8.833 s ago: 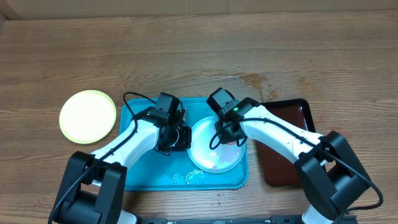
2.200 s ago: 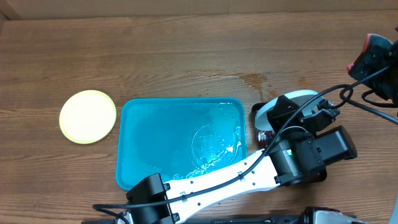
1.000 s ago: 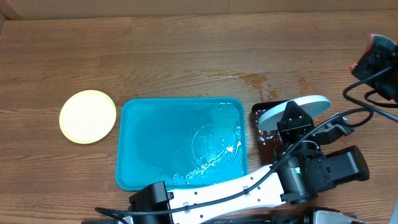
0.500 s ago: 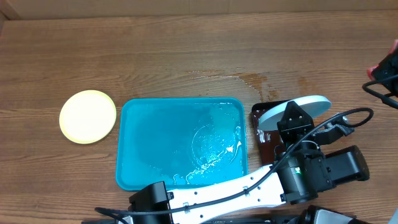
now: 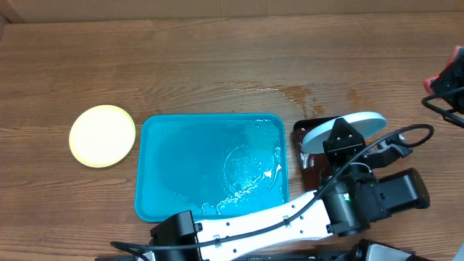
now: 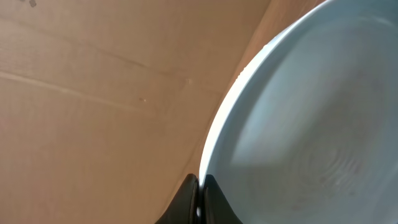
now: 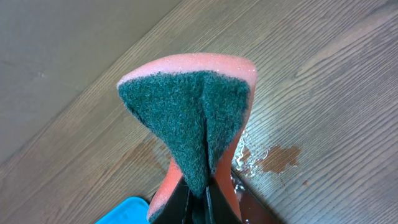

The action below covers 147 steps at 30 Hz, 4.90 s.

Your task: Clean dirty plates on tray and stack at the side

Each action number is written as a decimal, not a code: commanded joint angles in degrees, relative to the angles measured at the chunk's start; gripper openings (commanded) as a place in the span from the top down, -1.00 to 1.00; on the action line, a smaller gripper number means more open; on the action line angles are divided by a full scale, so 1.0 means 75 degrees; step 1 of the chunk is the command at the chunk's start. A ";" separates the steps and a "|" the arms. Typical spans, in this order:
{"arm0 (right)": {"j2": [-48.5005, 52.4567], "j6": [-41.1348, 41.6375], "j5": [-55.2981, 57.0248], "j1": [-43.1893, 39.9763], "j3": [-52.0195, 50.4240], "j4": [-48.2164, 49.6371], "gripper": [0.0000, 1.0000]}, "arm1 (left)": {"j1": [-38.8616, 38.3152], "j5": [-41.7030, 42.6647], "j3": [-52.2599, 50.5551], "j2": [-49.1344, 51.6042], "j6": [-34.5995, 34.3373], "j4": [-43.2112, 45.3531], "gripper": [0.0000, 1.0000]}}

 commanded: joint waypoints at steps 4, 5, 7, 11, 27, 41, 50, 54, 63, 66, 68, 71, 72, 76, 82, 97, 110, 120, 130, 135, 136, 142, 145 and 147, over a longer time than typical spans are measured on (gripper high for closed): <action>-0.0079 -0.0052 -0.0035 -0.0017 0.0175 0.0047 0.92 | 0.0889 0.0822 0.0210 -0.0015 -0.1195 -0.0525 0.92; -0.0079 -0.0052 -0.0035 -0.0017 0.0175 0.0047 0.92 | 0.1102 0.1075 0.0210 -0.0015 -0.1527 -0.0711 0.92; -0.0076 -0.0052 -0.0038 -0.0017 0.0175 0.0050 0.92 | 0.1600 0.1687 0.0210 -0.0015 -0.2136 -0.1125 0.91; -0.0061 -0.0050 -0.0102 -0.0015 0.0175 0.0050 0.93 | 0.2675 0.2882 0.0210 -0.0017 -0.3066 -0.1649 0.92; 0.1029 -0.0245 -0.1268 0.1399 -0.1003 -0.0513 0.92 | 0.7743 0.8845 0.1463 -0.0452 -0.4788 -0.2751 0.91; 0.1026 0.0463 -0.1177 0.2637 -0.6044 0.1513 0.92 | 0.9524 0.9314 0.1510 -0.0729 -0.4436 -0.4363 0.91; 0.1026 0.0551 -0.1081 0.2637 -0.7085 0.2328 0.30 | 0.9524 0.9329 0.1510 -0.0729 -0.4366 -0.4468 0.91; 0.1026 0.0361 -0.1067 0.2637 -0.7085 0.2419 -0.38 | 0.9524 0.9320 0.1510 -0.0729 -0.4325 -0.4503 0.91; 0.1026 -0.0405 -0.1003 0.2637 -0.6146 0.2273 -0.51 | 1.0206 0.9294 0.1510 -0.0831 -0.4468 -0.4572 0.91; 0.1026 -0.0425 -0.1003 0.2637 -0.5683 0.2092 -0.52 | 1.0829 0.9364 0.1510 -0.0912 -0.4514 -0.4750 0.92; 0.1026 -0.0425 -0.1005 0.2637 -0.5455 0.1970 -0.53 | 1.1334 0.9533 0.1507 -0.0918 -0.4494 -0.4963 0.91; 0.1026 -0.0428 -0.1005 0.2637 -0.5324 0.1853 -0.57 | 1.2147 0.9876 0.1411 -0.0915 -0.4383 -0.5231 0.91; 0.1026 -0.0431 -0.1005 0.2637 -0.5324 0.1824 -0.57 | 1.2409 1.0045 0.1384 -0.0918 -0.4299 -0.5295 0.91; 0.1026 -0.0571 -0.1008 0.2637 -0.5324 0.1711 -0.57 | 1.3435 1.0416 0.1084 -0.0918 -0.4220 -0.5391 0.91; 0.1026 -0.0772 -0.1008 0.2637 -0.5324 0.1565 -0.58 | 1.4790 1.1386 -0.0694 -0.0935 -0.4065 -0.4628 0.91; 0.1026 -0.0909 -0.1008 0.2637 -0.5324 0.1341 -0.61 | 1.5854 1.2525 -0.4765 -0.1035 -0.4287 -0.1259 0.91; 0.1026 -0.0915 -0.1008 0.2637 -0.5324 0.1297 -0.68 | 1.5865 1.0888 -0.4765 -0.1035 -0.5342 -0.1105 0.91; 0.1026 -0.0997 -0.1008 0.2637 -0.5324 0.1282 -0.70 | 1.5868 0.9839 -0.4762 -0.1035 -0.5555 -0.1151 0.91; 0.1026 -0.1003 -0.1005 0.2637 -0.5324 0.1285 -0.85 | 1.5856 1.0098 -0.4727 -0.1037 -0.5540 -0.1116 -0.70; 0.1026 -0.1061 -0.1003 0.2637 -0.5324 0.1376 -1.00 | 1.5819 1.0384 -0.4532 -0.1122 -0.5450 -0.1172 -0.89; 0.1026 -0.1087 -0.1005 0.2637 -0.5324 0.1416 -1.00 | 1.5789 1.0384 -0.4485 -0.1198 -0.5444 -0.1201 -0.89; 0.1026 -0.1367 -0.1005 0.2637 -0.5324 0.1912 -1.00 | 1.5335 1.0416 -0.4226 -0.2081 -0.4849 -0.1259 -0.88; 0.1023 -0.1606 -0.1005 0.2637 -0.5321 0.2288 -1.00 | 1.4912 1.0413 -0.4097 -0.2652 -0.4412 -0.1259 -0.88; 0.1023 -0.1722 -0.1005 0.2637 -0.5321 0.2515 -1.00 | 1.4598 1.0413 -0.4033 -0.2984 -0.4173 -0.1262 -0.89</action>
